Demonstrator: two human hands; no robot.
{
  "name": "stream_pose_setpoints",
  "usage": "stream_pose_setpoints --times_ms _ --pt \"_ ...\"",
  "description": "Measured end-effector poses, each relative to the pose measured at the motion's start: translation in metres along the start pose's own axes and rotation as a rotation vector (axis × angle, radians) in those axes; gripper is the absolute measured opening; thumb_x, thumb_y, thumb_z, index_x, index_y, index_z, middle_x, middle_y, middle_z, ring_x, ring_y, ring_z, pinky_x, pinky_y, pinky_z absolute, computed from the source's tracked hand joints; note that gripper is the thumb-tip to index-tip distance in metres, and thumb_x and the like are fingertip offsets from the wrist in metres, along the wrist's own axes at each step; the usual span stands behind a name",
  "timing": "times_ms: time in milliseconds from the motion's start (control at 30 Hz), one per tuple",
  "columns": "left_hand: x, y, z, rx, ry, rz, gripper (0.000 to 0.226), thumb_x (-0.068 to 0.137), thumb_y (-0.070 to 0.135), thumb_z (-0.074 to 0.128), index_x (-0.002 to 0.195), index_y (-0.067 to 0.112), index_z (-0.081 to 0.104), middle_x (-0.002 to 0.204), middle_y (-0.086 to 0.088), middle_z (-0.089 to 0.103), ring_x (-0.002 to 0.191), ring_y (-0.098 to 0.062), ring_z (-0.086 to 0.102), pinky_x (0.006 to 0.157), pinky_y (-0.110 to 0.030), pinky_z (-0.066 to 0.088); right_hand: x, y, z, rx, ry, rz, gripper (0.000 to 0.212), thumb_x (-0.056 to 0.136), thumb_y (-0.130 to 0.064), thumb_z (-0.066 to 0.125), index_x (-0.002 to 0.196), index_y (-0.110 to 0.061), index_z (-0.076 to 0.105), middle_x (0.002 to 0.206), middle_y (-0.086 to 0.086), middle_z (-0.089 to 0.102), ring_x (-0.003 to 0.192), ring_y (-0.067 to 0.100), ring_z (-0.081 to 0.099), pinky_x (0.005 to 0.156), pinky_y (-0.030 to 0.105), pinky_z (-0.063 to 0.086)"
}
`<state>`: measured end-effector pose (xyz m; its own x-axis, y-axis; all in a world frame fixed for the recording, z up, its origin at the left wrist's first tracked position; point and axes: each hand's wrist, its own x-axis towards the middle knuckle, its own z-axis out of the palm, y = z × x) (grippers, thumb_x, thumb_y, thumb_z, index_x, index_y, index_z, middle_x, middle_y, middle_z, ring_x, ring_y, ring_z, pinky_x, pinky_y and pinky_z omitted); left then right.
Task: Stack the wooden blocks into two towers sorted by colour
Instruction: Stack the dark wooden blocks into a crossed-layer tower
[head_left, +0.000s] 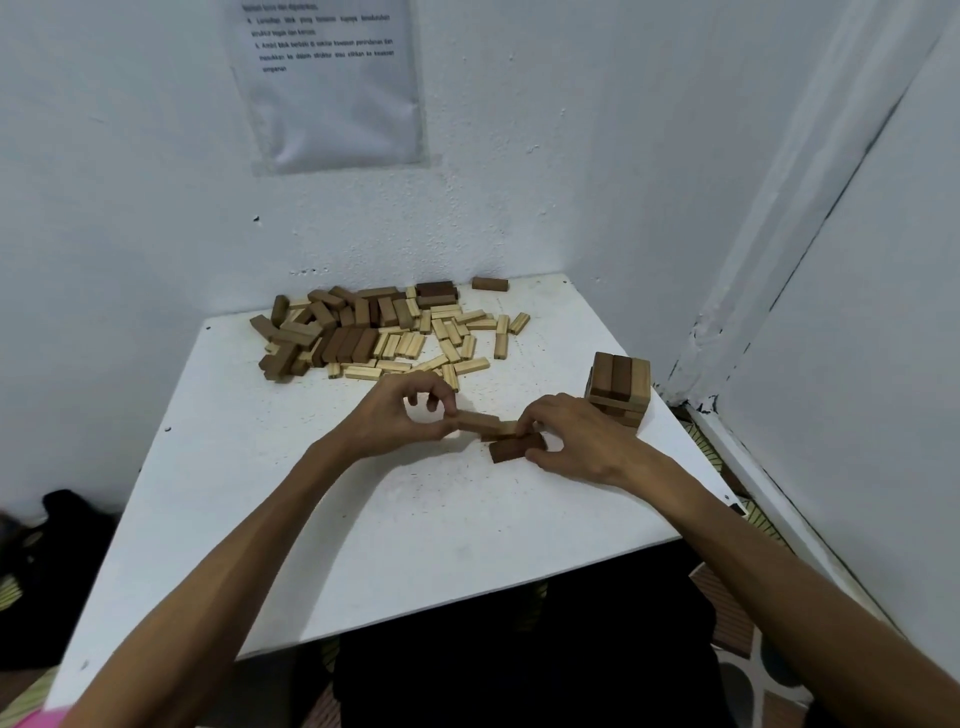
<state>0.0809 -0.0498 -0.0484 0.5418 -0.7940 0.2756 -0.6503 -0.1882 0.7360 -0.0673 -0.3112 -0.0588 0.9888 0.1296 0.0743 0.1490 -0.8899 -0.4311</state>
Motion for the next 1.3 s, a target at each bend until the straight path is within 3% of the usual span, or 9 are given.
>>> stream_pose_setpoints --times_ms 167,300,400,533,700,800,967,1300 --pt "0.006 -0.008 0.02 -0.007 0.106 -0.086 0.017 0.081 0.012 0.087 0.091 0.019 0.076 0.095 0.01 0.074 0.084 -0.011 0.061 0.071 -0.014 0.039 -0.003 -0.002 0.002 0.066 -0.005 0.029 0.031 0.092 -0.035 0.071 0.12 -0.034 0.057 0.115 -0.019 0.059 0.107 0.003 0.052 0.088 0.026 0.047" --pt "0.004 -0.008 0.033 0.015 0.105 -0.137 0.015 0.081 0.02 0.087 0.089 0.027 0.077 0.094 0.018 0.072 0.088 -0.012 0.061 0.071 -0.023 0.047 -0.006 -0.008 0.004 0.113 -0.029 0.073 0.047 0.088 -0.042 0.075 0.129 -0.038 0.052 0.107 -0.027 0.053 0.102 -0.003 0.052 0.087 0.024 0.048" --pt "0.003 -0.008 0.032 0.03 0.058 -0.144 0.015 0.083 0.023 0.086 0.091 0.031 0.076 0.099 0.016 0.073 0.094 -0.013 0.063 0.077 -0.034 0.053 -0.004 -0.01 0.007 0.126 -0.021 0.091 0.055 0.085 -0.046 0.077 0.131 -0.037 0.048 0.116 -0.017 0.056 0.102 0.004 0.052 0.09 0.031 0.052" --pt "0.004 -0.006 0.027 0.099 -0.033 -0.107 0.025 0.087 0.027 0.08 0.111 0.03 0.074 0.105 0.021 0.072 0.095 -0.011 0.06 0.082 -0.031 0.051 -0.001 -0.011 0.006 0.108 -0.017 0.107 0.069 0.085 -0.049 0.078 0.143 -0.03 0.045 0.121 -0.014 0.048 0.103 0.003 0.045 0.091 0.031 0.049" --pt "0.008 0.003 0.025 0.317 -0.173 -0.131 0.075 0.08 0.076 0.053 0.138 0.029 0.061 0.109 0.016 0.059 0.103 -0.012 0.052 0.087 -0.031 0.044 0.008 -0.009 -0.001 0.036 -0.14 0.154 0.083 0.083 -0.06 0.076 0.151 -0.03 0.04 0.107 -0.015 0.05 0.105 0.008 0.045 0.084 0.031 0.043" --pt "0.01 0.011 0.03 0.511 -0.251 -0.182 0.089 0.072 0.087 0.059 0.144 0.035 0.053 0.106 0.014 0.05 0.101 -0.011 0.049 0.081 -0.032 0.04 0.016 -0.009 -0.007 0.036 -0.227 0.178 0.09 0.083 -0.057 0.077 0.156 -0.026 0.035 0.105 -0.012 0.053 0.103 0.012 0.051 0.083 0.031 0.044" --pt "0.01 0.017 0.033 0.533 -0.27 -0.241 0.076 0.077 0.073 0.074 0.14 0.035 0.055 0.101 0.012 0.062 0.095 -0.014 0.059 0.075 -0.031 0.044 0.023 -0.013 -0.011 0.02 -0.285 0.168 0.087 0.086 -0.053 0.077 0.156 -0.023 0.035 0.111 -0.005 0.059 0.106 0.015 0.054 0.084 0.028 0.042" --pt "0.013 0.027 0.03 0.402 -0.338 -0.271 0.072 0.08 0.048 0.085 0.142 0.021 0.059 0.107 0.003 0.069 0.093 -0.015 0.062 0.082 -0.03 0.051 0.032 -0.012 -0.011 0.018 -0.345 0.161 0.077 0.086 -0.05 0.079 0.148 -0.021 0.044 0.113 -0.002 0.062 0.099 0.016 0.057 0.08 0.027 0.044"
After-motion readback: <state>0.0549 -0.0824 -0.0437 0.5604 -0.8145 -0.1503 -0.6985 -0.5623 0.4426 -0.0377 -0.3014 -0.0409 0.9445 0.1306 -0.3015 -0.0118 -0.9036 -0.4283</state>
